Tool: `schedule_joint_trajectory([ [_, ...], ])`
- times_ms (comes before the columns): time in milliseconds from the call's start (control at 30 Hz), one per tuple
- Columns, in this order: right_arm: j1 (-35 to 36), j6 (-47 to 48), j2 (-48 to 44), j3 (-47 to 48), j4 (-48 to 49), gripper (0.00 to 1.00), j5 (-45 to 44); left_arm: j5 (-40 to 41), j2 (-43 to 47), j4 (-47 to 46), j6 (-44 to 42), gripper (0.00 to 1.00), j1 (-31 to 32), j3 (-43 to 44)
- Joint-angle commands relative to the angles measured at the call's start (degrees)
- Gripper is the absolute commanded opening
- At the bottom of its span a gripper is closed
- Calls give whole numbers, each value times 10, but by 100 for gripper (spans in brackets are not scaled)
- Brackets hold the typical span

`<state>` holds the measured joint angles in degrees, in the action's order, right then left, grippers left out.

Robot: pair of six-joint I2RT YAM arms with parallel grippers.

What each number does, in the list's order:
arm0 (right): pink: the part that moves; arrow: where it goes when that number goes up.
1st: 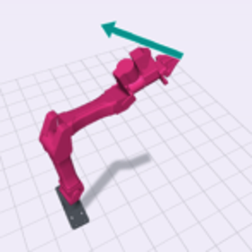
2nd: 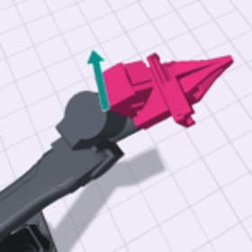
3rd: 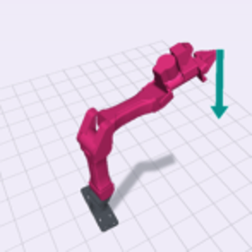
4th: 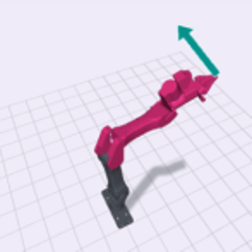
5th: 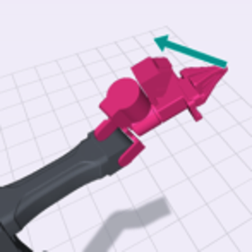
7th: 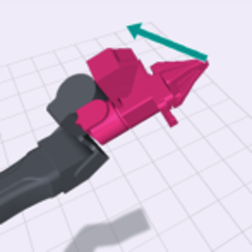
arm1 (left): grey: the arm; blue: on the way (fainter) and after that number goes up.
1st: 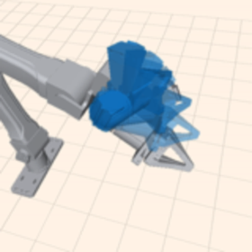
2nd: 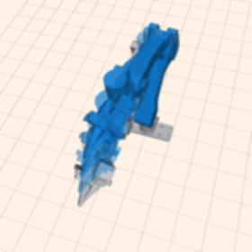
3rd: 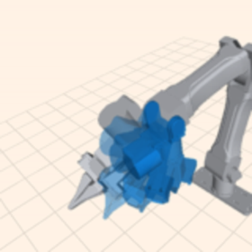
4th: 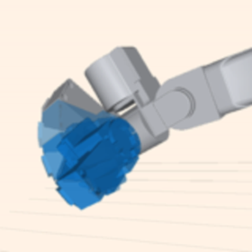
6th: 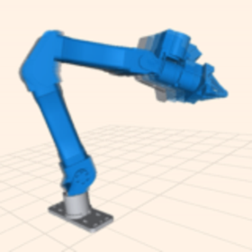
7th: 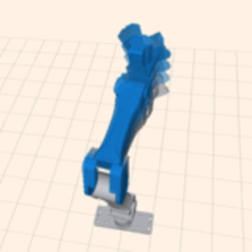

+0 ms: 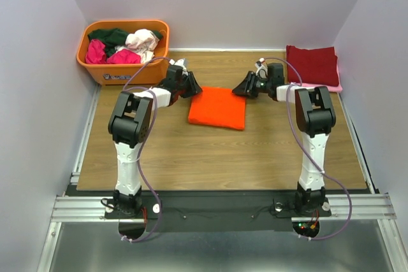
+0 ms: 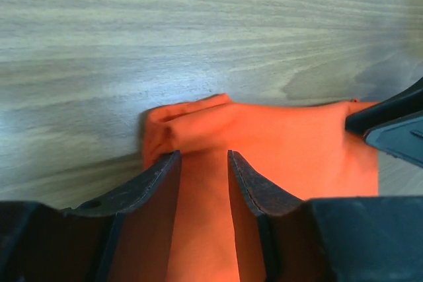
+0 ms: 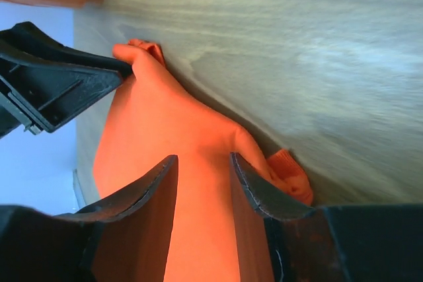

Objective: Fold and stack the t-shirts
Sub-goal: Fold the tshirt

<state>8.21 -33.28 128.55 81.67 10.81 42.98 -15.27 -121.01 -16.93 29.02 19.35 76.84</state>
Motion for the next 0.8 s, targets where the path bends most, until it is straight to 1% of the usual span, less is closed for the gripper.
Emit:
schedule_joint_trajectory([
  [0, -18, 8, -27, 5, 45, 44, 2, -20, 30, -19, -11, 48, -17, -24],
  [33, -18, 16, -40, 9, 20, 44, -1, -18, 44, -14, -12, 48, -18, -29],
  [67, -19, 23, -52, 11, 11, 45, 2, -12, 76, -5, -12, 49, -18, -36],
  [100, -18, 21, -65, 5, 7, 47, 6, -12, 95, 13, -12, 52, -17, -41],
  [133, -18, 11, -98, -1, 2, 48, 10, -13, 136, 15, -3, 52, -16, -59],
  [200, -15, 5, -129, -16, 1, 51, 24, -10, 176, 17, 6, 53, -12, -82],
  [267, -6, -3, -168, -44, 0, 52, 45, -12, 223, 29, 12, 53, 3, -106],
  [367, 16, -11, -209, -89, 1, 52, 65, -17, 265, 37, 23, 52, 26, -148],
  [433, 38, -7, -229, -127, 3, 52, 69, -4, 278, 37, 23, 47, 45, -180],
  [500, 54, -3, -236, -156, 4, 52, 62, 4, 275, 37, 23, 41, 53, -200],
  [533, 57, -1, -237, -171, 4, 52, 61, 4, 271, 35, 23, 40, 53, -208],
  [600, 59, 5, -229, -214, 17, 52, 65, 6, 253, 9, 27, 35, 55, -239],
  [667, 58, 24, -221, -250, 20, 51, 52, 26, 224, 2, 30, 31, 53, -259],
  [733, 54, 38, -202, -269, 22, 50, 32, 30, 202, 1, 36, 29, 53, -266],
  [767, 48, 51, -196, -276, 22, 48, 26, 28, 186, 1, 44, 29, 53, -274],
])
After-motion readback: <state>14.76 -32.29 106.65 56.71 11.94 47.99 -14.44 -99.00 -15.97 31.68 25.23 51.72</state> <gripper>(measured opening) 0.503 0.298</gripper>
